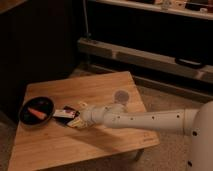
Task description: Place the eraser on the white sponge
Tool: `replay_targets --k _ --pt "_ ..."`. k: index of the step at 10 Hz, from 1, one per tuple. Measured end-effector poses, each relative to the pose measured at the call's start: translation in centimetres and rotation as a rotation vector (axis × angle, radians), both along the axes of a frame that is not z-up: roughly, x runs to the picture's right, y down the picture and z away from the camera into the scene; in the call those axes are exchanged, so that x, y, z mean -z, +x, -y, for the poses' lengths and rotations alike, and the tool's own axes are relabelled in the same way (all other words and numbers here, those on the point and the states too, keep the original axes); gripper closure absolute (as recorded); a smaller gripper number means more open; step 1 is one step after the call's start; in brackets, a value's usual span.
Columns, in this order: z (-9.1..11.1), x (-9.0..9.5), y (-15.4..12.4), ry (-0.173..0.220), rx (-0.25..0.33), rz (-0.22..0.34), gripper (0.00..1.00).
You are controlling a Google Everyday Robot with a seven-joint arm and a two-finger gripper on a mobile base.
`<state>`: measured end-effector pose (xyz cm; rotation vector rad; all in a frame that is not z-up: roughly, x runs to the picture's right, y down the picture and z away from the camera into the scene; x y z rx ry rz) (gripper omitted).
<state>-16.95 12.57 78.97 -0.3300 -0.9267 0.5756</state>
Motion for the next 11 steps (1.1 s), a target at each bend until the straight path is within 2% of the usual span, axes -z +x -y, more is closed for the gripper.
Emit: replay_targets --k 5,9,11 --pt "-0.1 0.0 0.5 0.008 -0.002 -0.009 0.26" --pt "-2.1 0.9 4.9 0.021 -0.031 -0.046 0.26" --pt "-2.7 0.8 5.8 0.022 -0.037 -0.050 0.26"
